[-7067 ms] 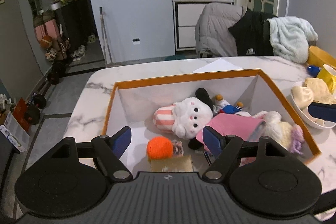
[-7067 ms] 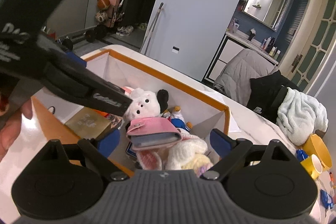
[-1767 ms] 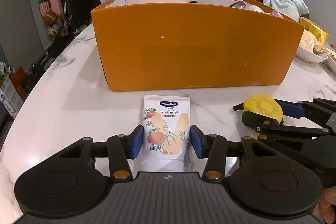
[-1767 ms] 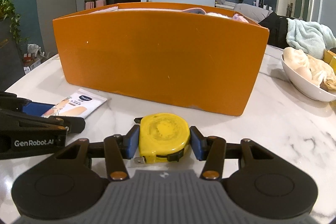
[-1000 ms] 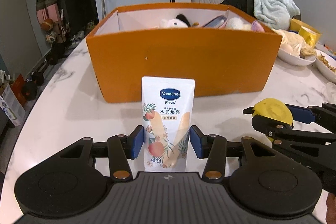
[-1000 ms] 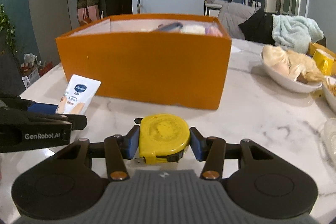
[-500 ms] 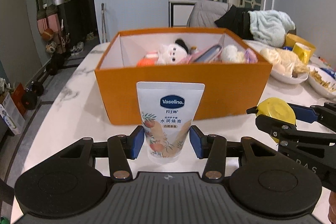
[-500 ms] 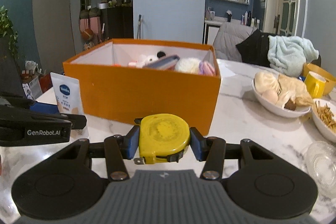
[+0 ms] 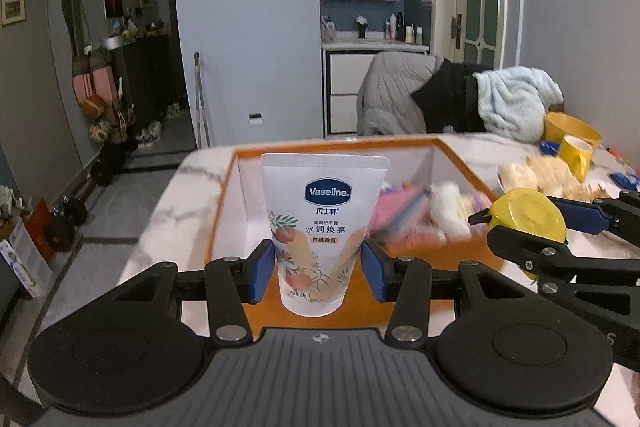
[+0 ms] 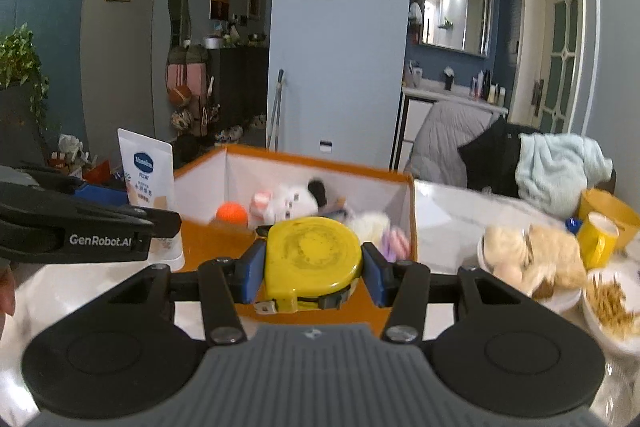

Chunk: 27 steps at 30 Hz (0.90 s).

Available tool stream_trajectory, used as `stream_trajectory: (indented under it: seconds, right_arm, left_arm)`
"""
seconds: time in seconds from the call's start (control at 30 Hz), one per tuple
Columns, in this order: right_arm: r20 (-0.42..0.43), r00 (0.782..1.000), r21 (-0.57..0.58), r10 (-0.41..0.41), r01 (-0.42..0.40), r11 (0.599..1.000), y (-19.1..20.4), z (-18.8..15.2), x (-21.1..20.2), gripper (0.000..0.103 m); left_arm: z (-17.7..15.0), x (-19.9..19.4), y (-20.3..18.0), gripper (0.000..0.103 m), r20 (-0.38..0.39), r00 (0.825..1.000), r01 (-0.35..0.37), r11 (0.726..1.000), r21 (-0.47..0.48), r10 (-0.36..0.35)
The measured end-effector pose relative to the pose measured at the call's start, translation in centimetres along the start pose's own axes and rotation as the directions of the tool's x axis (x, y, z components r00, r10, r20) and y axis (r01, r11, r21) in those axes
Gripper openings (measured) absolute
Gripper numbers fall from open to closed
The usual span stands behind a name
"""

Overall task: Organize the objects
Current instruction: 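Lift and carry Vaseline tube over box with left tool while right tool carries tape measure, then lower Vaseline tube into box and open left tool while right tool releases tape measure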

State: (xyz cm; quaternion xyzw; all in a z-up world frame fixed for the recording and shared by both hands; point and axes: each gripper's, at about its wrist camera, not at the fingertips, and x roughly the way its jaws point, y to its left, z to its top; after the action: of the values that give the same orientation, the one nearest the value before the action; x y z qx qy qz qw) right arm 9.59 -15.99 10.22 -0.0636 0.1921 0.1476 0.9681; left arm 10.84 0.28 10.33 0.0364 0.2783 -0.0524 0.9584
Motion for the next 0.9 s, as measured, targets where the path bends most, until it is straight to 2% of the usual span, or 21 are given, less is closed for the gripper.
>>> stream_trajectory:
  seconds: [0.17, 0.37, 0.7, 0.8, 0.9]
  right_arm:
    - [-0.025, 0.999, 0.016, 0.024, -0.023, 1.0, -1.2, 3.6, 3.9, 0.052]
    - [-0.104, 0.994, 0.072, 0.046, -0.038, 0.997, -3.1, 6.6, 10.6, 0.052]
    - [-0.251, 0.966, 0.092, 0.063, -0.041, 0.995, -3.9, 7.4, 20.4, 0.052]
    - [-0.287, 0.956, 0.106, 0.067, -0.038, 0.994, -4.2, 7.3, 22.3, 0.052]
    - [-0.331, 0.941, 0.115, 0.074, -0.037, 0.993, -4.4, 7.0, 23.8, 0.052]
  left_arm:
    - [3.3, 3.8, 0.3, 0.055, -0.02, 1.0, -0.024, 1.0, 0.012, 0.024]
    - [5.2, 9.9, 1.1, 0.055, -0.119, 0.992, -0.038, 0.999, 0.002, 0.038]
    - [5.2, 15.9, 1.9, 0.055, -0.225, 0.974, -0.037, 0.999, -0.007, 0.035]
    - [4.8, 17.0, 2.4, 0.055, -0.253, 0.967, -0.017, 1.0, -0.025, 0.01]
    - [4.4, 17.8, 2.3, 0.055, -0.273, 0.962, -0.024, 1.0, -0.012, 0.02]
